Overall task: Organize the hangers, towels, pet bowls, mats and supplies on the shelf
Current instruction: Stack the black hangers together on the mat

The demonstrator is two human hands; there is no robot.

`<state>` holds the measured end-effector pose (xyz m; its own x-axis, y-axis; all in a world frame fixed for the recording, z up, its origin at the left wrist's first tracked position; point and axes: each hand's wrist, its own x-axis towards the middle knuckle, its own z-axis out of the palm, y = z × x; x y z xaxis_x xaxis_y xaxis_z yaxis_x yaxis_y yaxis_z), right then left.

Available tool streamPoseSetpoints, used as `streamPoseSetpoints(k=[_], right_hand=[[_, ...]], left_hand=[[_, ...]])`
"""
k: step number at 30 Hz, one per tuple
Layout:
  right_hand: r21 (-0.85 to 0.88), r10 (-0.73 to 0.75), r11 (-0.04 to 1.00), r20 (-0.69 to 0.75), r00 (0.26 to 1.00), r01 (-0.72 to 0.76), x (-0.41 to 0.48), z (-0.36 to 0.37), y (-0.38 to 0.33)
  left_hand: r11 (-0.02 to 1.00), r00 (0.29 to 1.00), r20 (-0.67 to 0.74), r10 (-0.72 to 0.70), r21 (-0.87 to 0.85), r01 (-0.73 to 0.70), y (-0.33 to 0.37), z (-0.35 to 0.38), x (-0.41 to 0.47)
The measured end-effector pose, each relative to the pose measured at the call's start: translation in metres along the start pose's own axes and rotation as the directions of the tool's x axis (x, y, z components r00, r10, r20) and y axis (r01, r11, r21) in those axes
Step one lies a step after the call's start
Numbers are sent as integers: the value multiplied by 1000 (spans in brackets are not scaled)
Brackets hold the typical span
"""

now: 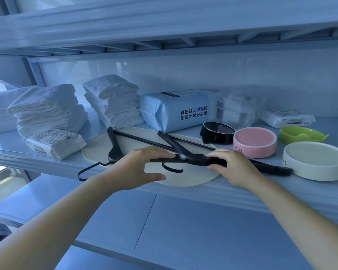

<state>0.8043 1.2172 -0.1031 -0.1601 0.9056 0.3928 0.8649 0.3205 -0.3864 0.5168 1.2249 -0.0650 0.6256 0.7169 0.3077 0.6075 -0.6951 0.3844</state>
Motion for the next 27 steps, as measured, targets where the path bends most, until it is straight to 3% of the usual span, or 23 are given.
streamPoseSetpoints(k=[12, 17, 22, 27], right_hand=[[176, -31, 984, -17, 999, 34, -3, -9, -16], [223, -103, 967, -84, 991, 119, 14, -13, -43], [224, -153, 961, -59, 986, 163, 40, 5, -72], [215, -172, 962, -2, 985, 168, 66, 34, -104]], left_hand=[[999, 1000, 20, -4, -50, 6, -14, -14, 20], [999, 998, -53, -36, -5, 35, -50, -35, 21], [993, 988, -112, -109, 26, 112, -90, -72, -2], [990, 990, -58, -127, 52, 130, -122, -90, -26]])
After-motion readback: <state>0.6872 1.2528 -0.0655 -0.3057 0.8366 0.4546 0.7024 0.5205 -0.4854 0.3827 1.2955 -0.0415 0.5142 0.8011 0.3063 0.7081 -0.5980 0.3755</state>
